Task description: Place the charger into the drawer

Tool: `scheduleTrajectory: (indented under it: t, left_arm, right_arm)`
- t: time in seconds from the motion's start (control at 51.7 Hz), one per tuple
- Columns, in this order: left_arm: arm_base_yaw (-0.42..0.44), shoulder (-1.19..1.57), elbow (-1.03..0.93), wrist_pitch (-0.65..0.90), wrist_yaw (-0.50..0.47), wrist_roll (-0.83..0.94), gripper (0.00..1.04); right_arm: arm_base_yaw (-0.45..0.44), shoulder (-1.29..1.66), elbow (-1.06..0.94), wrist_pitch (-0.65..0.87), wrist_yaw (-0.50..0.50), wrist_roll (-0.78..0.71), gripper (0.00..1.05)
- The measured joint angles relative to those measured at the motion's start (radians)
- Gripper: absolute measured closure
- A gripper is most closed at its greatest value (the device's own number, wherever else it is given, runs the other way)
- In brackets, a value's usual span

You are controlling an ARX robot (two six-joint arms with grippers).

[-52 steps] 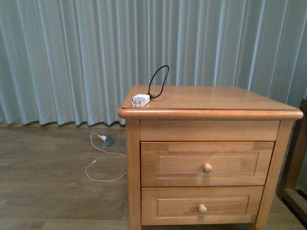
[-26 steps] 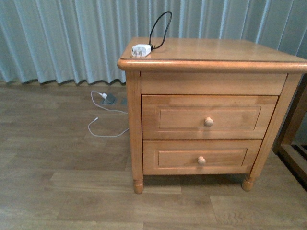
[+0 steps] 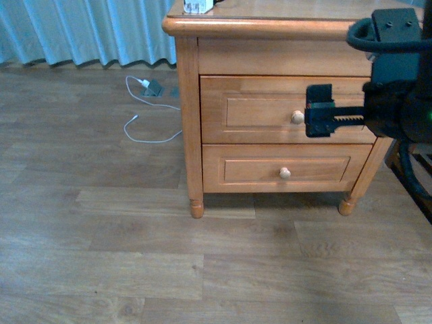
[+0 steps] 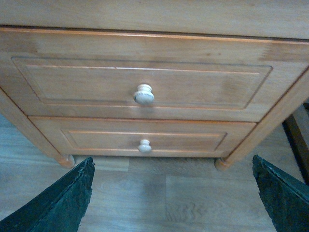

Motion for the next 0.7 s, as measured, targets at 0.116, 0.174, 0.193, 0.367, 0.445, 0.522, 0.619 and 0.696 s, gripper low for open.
scheduleTrajectory:
  t: [0.116,0.174,0.193,0.367,0.445,0.522,0.619,0.696]
  left_arm:
    - [0.000,0.000,0.000,0.000,0.000,0.000,0.06]
    - [0.000,0.000,0.000,0.000,0.000,0.000,0.06]
    - [0.000,0.000,0.000,0.000,0.000,0.000,0.06]
    - [0.000,0.000,0.000,0.000,0.000,0.000,0.06]
    - [0.000,0.000,0.000,0.000,0.000,0.000,0.06]
    - [0.000,0.000,0.000,0.000,0.000,0.000,0.06]
    - [0.000,0.000,0.000,0.000,0.000,0.000,0.06]
    - [0.000,0.000,0.000,0.000,0.000,0.000,0.06]
  right_arm:
    - [0.011,0.108,0.115,0.004,-0.005,0.020,0.08]
    - [0.017,0.168,0.182,0.001,-0.008,0.028,0.08]
    - [0.018,0.179,0.193,0.000,-0.007,0.031,0.08]
    - [0.030,0.313,0.355,-0.039,-0.014,0.048,0.08]
    - [0.033,0.353,0.404,-0.049,-0.015,0.050,0.08]
    - [0.036,0.401,0.462,-0.061,-0.016,0.054,0.08]
    - [0.037,0.448,0.519,-0.069,-0.018,0.055,0.08]
    - [0.037,0.475,0.553,-0.073,-0.018,0.055,0.08]
